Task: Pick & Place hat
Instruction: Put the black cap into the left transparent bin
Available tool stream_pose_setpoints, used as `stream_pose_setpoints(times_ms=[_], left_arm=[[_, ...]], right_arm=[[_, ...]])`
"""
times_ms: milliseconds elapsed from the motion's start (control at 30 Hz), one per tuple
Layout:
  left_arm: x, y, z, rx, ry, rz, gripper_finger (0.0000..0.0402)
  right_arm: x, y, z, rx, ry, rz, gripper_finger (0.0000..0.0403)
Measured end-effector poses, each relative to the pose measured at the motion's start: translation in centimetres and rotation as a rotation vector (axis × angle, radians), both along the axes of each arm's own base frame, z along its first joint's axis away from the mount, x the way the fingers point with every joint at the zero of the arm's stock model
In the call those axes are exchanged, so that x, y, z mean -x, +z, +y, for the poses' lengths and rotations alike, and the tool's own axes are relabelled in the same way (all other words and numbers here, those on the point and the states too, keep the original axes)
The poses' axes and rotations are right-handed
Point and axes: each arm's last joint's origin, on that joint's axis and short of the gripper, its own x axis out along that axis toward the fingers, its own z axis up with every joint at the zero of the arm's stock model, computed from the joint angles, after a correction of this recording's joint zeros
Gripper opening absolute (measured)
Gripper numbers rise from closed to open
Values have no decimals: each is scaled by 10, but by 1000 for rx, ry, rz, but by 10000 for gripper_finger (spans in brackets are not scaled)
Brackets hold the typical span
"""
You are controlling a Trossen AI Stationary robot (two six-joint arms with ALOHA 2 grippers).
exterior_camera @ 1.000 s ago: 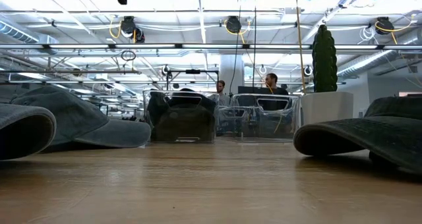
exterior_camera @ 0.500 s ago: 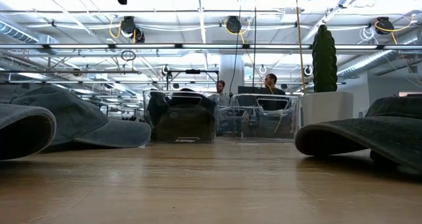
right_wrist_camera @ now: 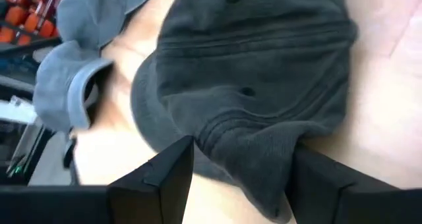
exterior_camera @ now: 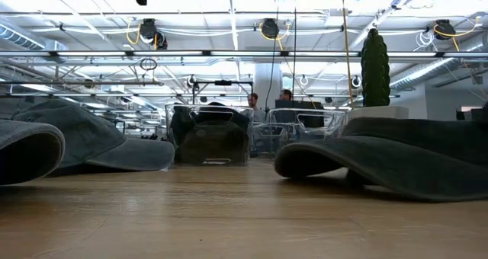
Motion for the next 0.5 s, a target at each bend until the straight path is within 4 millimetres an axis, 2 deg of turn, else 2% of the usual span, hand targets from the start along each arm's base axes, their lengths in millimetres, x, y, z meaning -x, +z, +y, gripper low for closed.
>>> stream_pose_setpoints(times_ms=[267, 500], left_arm=[[0, 0, 0, 0, 0, 0, 8], [0, 0, 0, 0, 0, 0, 8]], right_arm=[[-32, -10, -12, 77, 10, 61, 199], [-62, 0, -17, 190, 117, -5, 199]])
